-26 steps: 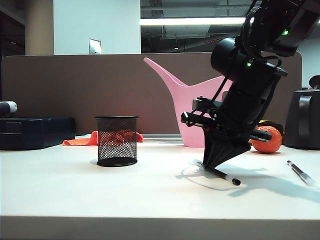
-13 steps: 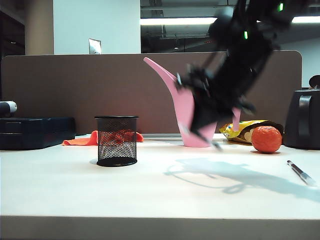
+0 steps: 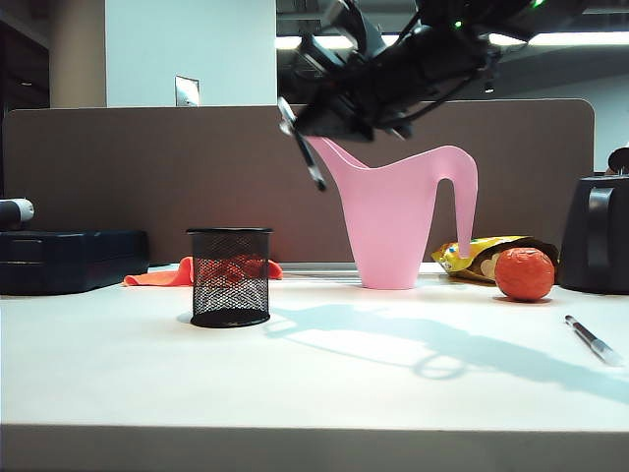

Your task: Pick up a few water-based pens and put them in the pen basket.

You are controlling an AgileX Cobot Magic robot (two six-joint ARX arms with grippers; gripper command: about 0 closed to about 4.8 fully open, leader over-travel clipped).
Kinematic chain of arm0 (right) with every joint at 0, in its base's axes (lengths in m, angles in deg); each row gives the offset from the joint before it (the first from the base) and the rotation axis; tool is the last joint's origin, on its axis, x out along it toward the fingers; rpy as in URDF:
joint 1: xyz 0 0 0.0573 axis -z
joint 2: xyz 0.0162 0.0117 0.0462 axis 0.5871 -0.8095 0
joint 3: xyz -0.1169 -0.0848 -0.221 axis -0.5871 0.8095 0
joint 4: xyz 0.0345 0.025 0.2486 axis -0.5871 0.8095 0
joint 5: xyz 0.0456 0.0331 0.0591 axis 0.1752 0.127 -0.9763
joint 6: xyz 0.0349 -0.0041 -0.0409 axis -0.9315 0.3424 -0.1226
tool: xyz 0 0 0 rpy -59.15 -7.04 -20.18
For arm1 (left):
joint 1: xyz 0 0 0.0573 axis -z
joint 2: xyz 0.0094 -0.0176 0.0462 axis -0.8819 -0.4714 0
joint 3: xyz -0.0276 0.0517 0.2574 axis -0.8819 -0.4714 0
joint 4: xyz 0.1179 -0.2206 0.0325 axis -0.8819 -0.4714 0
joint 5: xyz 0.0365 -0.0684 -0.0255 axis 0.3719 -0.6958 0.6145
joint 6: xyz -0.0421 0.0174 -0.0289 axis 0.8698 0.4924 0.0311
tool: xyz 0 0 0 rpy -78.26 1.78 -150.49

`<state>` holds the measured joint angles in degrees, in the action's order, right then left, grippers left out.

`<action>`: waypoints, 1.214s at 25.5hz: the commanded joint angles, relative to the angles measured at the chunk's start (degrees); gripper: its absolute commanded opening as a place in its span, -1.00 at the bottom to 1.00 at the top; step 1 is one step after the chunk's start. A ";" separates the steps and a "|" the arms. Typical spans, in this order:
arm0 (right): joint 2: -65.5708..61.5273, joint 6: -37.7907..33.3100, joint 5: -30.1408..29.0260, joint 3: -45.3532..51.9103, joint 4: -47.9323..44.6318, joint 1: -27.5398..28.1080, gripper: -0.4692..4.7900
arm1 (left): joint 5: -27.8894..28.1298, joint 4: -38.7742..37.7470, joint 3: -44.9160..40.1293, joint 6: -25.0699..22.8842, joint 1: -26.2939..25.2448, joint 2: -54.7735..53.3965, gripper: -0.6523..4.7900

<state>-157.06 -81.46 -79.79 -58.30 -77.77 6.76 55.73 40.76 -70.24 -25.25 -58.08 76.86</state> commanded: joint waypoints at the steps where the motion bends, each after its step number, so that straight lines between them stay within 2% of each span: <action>1: -2.45 -0.07 -0.50 -0.22 -8.68 -1.11 -0.86 | -0.35 0.70 0.13 -0.04 0.04 -0.07 -0.78; 11: -14.25 -4.17 0.00 -5.07 -23.47 -3.50 -0.86 | -0.39 0.70 0.13 -0.04 0.09 -0.04 -0.78; 17: -18.75 -4.74 0.31 -11.89 -21.92 -3.89 -0.86 | -0.39 0.59 0.13 -0.04 0.11 -0.04 -0.78; 26: -21.62 -3.61 1.01 -12.66 -16.68 -4.85 -0.84 | -0.39 0.17 0.15 -0.04 0.11 -0.04 -0.78; 27: -21.62 -3.13 1.22 -12.66 -16.26 -4.87 -0.76 | -0.37 0.15 0.15 -0.04 0.11 -0.04 -0.78; 29: -21.62 -2.82 1.49 -12.66 -15.58 -4.81 -0.44 | -0.37 0.15 0.15 -0.04 0.09 -0.04 -0.78; 31: -21.49 -3.02 1.44 -12.66 -15.45 -4.61 -0.22 | -0.39 0.17 0.15 -0.04 0.09 -0.04 -0.78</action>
<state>-179.13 -84.63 -78.52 -70.56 -92.83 2.13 55.73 40.52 -70.22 -25.25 -58.00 76.86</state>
